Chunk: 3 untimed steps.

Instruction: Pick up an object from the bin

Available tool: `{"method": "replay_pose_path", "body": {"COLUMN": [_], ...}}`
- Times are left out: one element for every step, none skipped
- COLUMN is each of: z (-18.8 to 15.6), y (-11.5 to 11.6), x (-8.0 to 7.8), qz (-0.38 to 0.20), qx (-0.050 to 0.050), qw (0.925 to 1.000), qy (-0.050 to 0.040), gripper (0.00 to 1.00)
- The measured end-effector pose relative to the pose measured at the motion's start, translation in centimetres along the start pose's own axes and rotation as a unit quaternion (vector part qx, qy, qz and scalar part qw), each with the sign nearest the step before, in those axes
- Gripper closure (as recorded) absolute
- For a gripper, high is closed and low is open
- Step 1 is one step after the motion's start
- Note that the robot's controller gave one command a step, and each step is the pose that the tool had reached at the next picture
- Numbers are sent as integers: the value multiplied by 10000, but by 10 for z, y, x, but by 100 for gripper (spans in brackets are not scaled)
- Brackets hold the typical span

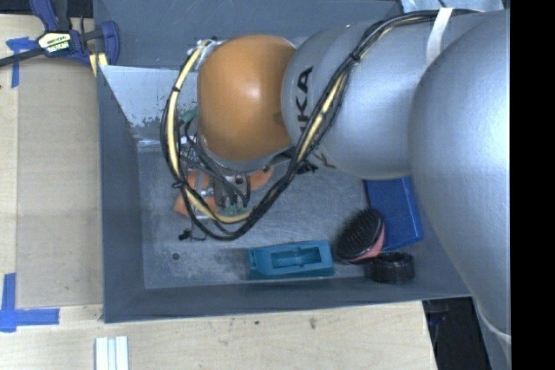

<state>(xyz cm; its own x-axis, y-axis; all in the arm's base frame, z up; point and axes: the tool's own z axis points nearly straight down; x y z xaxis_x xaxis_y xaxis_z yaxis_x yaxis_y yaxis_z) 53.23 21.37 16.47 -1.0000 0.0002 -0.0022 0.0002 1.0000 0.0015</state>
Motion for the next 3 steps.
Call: {"method": "replay_pose_path", "body": {"z": [31,49,92], "y": [-9,-17,-55], "x": [3,-30,-10], "qz": [-182,-616,-687], "qx": [23,-3,0], "qw": [9998,9981,9976], "qy": [45,-32,-11], "gripper": [0,0,100]}}
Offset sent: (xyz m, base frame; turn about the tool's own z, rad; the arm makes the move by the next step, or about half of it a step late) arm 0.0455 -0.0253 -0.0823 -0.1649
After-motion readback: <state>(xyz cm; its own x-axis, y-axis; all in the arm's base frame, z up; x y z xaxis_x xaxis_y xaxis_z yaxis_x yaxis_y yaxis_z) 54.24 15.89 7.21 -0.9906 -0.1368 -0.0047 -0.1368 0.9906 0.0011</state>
